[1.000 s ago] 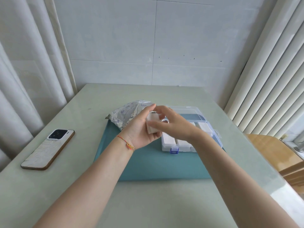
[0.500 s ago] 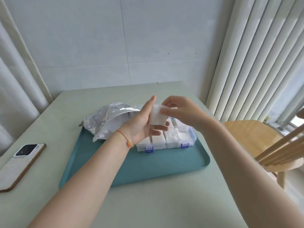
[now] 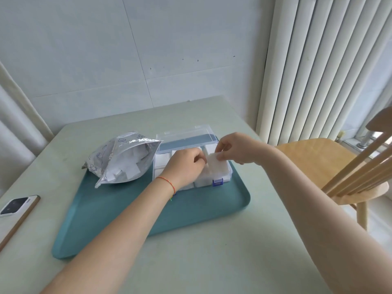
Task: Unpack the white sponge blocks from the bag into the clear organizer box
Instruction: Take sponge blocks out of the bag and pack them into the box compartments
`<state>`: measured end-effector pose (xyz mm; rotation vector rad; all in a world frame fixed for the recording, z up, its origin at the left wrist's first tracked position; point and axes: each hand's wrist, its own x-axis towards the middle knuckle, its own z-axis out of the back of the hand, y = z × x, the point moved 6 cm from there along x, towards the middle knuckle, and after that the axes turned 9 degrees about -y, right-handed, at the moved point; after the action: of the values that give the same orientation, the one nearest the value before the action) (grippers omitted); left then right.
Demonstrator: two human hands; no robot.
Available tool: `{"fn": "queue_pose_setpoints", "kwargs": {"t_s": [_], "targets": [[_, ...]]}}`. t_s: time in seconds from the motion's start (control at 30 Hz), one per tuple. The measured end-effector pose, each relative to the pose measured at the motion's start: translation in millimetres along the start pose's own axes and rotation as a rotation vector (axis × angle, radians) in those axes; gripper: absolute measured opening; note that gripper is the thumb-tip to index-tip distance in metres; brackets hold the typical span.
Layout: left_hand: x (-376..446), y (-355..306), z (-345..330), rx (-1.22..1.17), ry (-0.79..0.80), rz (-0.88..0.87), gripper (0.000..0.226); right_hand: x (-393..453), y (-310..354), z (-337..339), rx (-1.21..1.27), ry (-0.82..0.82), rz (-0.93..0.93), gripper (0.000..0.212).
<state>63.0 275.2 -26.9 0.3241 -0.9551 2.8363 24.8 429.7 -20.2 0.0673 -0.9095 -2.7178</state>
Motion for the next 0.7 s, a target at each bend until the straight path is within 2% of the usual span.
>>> {"fn": "queue_pose_setpoints", "kwargs": {"t_s": [0.2,0.27,0.37,0.43,0.5,0.6,0.67,0.7], "targets": [[-3.7,-9.1,-3.1,0.14,0.014,-0.093,0.016,-2.2,6.8,-6.3,-0.107,0.005,0.048,0.012],[-4.9,-11.1,-7.3,0.181,0.04,-0.134,0.016,-3.9,11.2,-11.0,-0.244,-0.014,0.074,0.01],[-4.2,-11.7,-15.8,0.223,0.112,-0.159,0.025,-5.9,24.1,-15.1,-0.521,-0.126,0.157,0.014],[-3.8,-14.4,-21.3,0.268,0.159,-0.172,0.033,-7.9,31.6,-15.5,-0.597,-0.195,0.214,0.013],[-5.5,-15.4,-25.1,0.292,0.193,-0.149,0.041,-8.2,30.2,-18.5,-0.636,-0.18,0.2,0.011],[-7.4,-14.0,-26.7,0.253,0.214,-0.129,0.04,-5.5,19.2,-22.8,-0.723,-0.075,0.083,0.015],[-6.5,-11.4,-21.8,0.183,0.165,-0.169,0.036,-3.9,20.9,-20.6,-0.716,-0.077,0.055,0.026],[-6.3,-7.0,-11.8,0.119,0.087,-0.194,0.032,-2.5,30.4,-19.8,-0.702,-0.114,0.065,0.028]]}}
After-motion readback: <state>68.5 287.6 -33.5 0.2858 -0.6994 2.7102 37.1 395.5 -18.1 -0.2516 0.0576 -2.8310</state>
